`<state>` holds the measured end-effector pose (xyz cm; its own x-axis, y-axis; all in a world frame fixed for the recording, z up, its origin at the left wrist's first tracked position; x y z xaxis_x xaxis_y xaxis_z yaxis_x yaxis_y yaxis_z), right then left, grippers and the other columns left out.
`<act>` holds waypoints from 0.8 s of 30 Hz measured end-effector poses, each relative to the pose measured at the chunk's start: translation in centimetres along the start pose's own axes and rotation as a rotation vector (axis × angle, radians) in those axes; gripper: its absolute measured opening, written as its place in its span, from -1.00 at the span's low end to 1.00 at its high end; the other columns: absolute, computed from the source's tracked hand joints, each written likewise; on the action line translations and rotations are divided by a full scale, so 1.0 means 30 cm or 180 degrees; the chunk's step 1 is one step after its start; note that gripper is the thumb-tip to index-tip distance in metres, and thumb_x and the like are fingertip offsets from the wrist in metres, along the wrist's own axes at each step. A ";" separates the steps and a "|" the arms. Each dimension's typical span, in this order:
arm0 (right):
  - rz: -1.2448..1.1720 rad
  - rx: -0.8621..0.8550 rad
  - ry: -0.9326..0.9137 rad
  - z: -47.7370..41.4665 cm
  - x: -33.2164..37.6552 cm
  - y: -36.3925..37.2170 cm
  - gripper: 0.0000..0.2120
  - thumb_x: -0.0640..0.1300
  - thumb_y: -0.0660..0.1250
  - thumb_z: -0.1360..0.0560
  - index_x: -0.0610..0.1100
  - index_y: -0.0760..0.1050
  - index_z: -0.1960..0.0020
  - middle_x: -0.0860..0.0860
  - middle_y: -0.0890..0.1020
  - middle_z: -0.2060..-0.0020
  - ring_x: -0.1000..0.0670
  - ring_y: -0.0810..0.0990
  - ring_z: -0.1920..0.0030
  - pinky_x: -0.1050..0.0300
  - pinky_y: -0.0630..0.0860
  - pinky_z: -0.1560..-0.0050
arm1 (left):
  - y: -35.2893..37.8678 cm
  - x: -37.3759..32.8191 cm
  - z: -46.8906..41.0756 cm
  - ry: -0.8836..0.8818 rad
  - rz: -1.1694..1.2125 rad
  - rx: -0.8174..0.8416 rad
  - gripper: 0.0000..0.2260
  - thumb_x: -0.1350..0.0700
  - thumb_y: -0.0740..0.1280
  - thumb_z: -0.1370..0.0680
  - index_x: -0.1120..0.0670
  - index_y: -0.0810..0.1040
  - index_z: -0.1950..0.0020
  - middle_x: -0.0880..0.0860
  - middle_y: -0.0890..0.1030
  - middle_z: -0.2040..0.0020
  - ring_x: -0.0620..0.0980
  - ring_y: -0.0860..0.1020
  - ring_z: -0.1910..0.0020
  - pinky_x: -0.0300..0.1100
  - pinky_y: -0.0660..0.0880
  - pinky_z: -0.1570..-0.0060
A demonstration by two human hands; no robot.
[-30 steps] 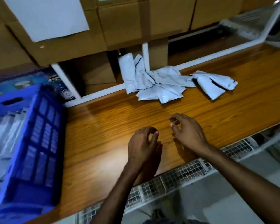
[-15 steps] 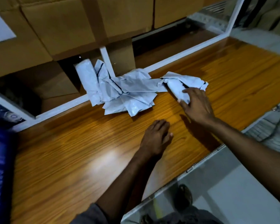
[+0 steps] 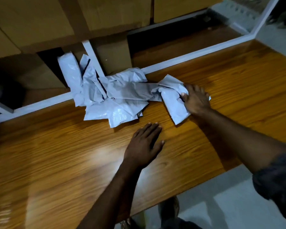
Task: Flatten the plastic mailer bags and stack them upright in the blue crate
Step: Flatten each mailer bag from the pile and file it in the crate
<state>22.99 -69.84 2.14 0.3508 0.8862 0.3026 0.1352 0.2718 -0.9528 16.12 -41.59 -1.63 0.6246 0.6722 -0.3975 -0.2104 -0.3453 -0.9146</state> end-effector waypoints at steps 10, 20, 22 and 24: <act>-0.0046 -0.1626 -0.0347 0.123 0.038 -0.133 -0.71 -0.20 0.20 -0.63 -0.10 0.39 -0.35 -0.18 0.48 -0.12 -0.21 0.45 -0.13 -0.15 0.40 -0.08 | -0.008 -0.008 0.017 -0.0095 -0.0005 -0.0043 -0.47 -0.31 0.06 -0.70 -0.12 0.29 -0.61 -0.17 0.22 -0.63 -0.18 0.03 -0.63 -0.10 0.09 -0.56; -0.0105 -0.1982 -0.1896 0.612 0.472 -0.115 -0.51 -0.31 0.37 -0.49 -0.04 0.36 -0.36 -0.16 0.48 -0.12 -0.21 0.46 0.00 -0.09 0.33 0.06 | -0.130 0.197 0.448 -0.0160 -0.0082 -0.0230 -0.50 -0.28 0.05 -0.71 -0.14 0.30 -0.61 -0.17 0.22 -0.63 -0.15 0.12 -0.62 -0.06 0.19 -0.54; -0.0191 -0.1863 -0.2162 0.747 0.588 -0.056 -0.53 -0.33 0.33 -0.49 -0.05 0.38 -0.35 -0.16 0.48 -0.12 -0.23 0.47 0.00 -0.11 0.36 0.07 | -0.179 0.284 0.605 -0.0256 -0.0143 -0.0273 -0.51 -0.27 0.06 -0.71 -0.15 0.29 -0.62 -0.19 0.20 -0.63 -0.14 0.12 -0.62 -0.10 0.17 -0.53; -0.0237 -0.1516 -0.2337 0.889 0.708 0.014 -0.53 -0.31 0.27 -0.47 -0.05 0.38 -0.34 -0.17 0.50 -0.13 -0.23 0.48 -0.02 -0.12 0.38 0.05 | -0.241 0.385 0.779 -0.0431 -0.0177 -0.0517 -0.56 -0.19 0.10 -0.72 -0.12 0.38 -0.57 -0.14 0.30 -0.60 -0.08 0.23 -0.58 -0.07 0.24 -0.50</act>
<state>5.78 -40.90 7.52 -0.3371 0.9344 0.1153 0.5638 0.2984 -0.7701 7.27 -16.02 -1.33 0.5230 0.7711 -0.3632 -0.0478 -0.3989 -0.9157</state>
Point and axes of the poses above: each hand's wrist, its own z-axis away from the middle knuckle, its own y-axis out of the palm, x = y × z, the point moved 4 cm from there along -z, towards the middle knuckle
